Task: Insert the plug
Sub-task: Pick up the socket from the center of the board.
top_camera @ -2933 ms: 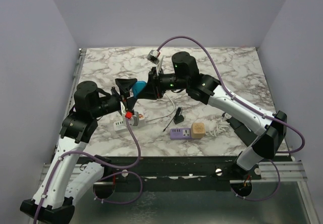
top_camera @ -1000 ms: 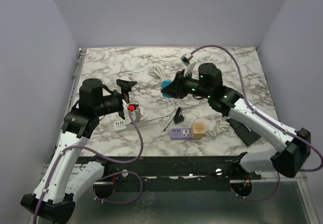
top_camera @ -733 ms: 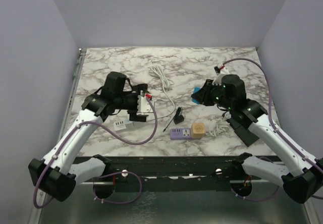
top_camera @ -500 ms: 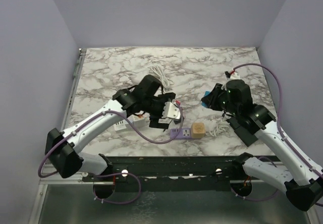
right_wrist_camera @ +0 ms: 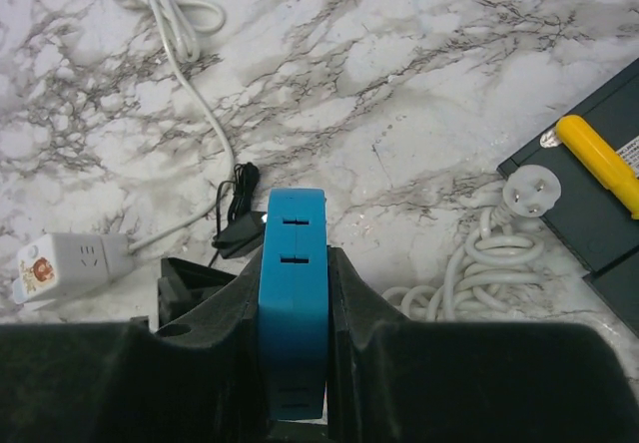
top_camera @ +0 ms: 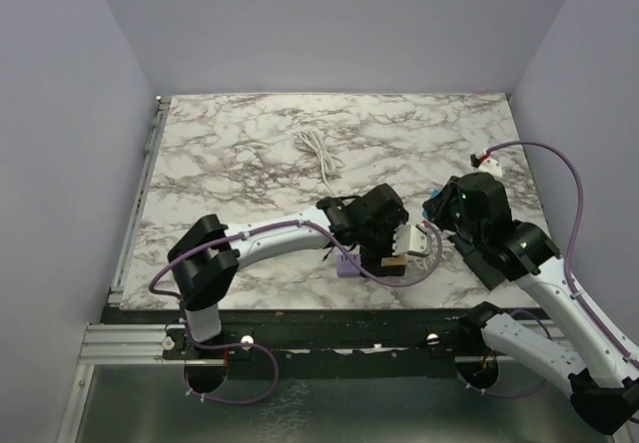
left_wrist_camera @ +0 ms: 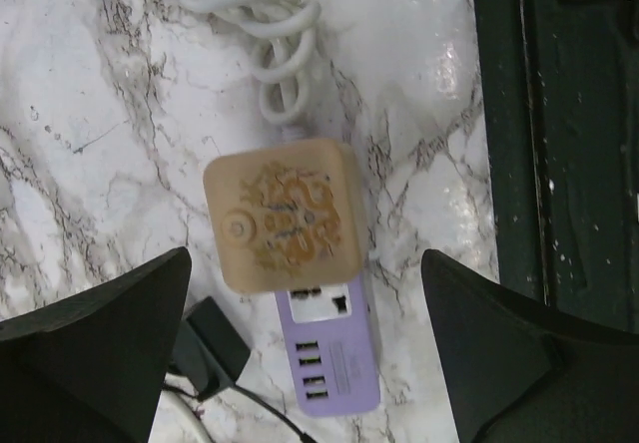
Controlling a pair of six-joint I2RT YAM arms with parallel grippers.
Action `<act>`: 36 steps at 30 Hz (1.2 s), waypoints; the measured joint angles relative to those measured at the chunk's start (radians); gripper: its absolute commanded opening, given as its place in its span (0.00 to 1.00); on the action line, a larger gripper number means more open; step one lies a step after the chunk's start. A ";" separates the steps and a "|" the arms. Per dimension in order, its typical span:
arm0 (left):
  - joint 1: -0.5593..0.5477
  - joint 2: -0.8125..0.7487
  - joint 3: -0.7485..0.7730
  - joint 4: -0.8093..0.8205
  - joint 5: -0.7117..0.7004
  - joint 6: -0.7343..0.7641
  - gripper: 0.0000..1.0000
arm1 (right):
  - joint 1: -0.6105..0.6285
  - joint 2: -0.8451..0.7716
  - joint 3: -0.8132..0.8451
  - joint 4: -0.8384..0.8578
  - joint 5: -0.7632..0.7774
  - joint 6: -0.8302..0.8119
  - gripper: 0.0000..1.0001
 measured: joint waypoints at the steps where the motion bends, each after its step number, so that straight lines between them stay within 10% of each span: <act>1: -0.008 0.037 0.023 0.013 -0.009 -0.027 0.99 | 0.000 -0.004 -0.004 -0.004 0.004 -0.001 0.01; 14: -0.045 0.160 0.092 0.038 -0.079 -0.186 0.98 | -0.010 -0.069 -0.007 -0.031 0.070 -0.019 0.01; 21: -0.047 0.235 0.132 0.031 -0.088 -0.180 0.67 | -0.010 -0.078 -0.016 -0.068 0.132 -0.029 0.01; 28: -0.043 0.283 0.153 0.009 -0.087 -0.169 0.07 | -0.010 -0.078 -0.016 -0.114 0.178 -0.030 0.01; 36: 0.002 0.132 0.045 -0.035 -0.028 -0.099 0.01 | -0.010 -0.060 -0.015 -0.129 0.191 -0.039 0.01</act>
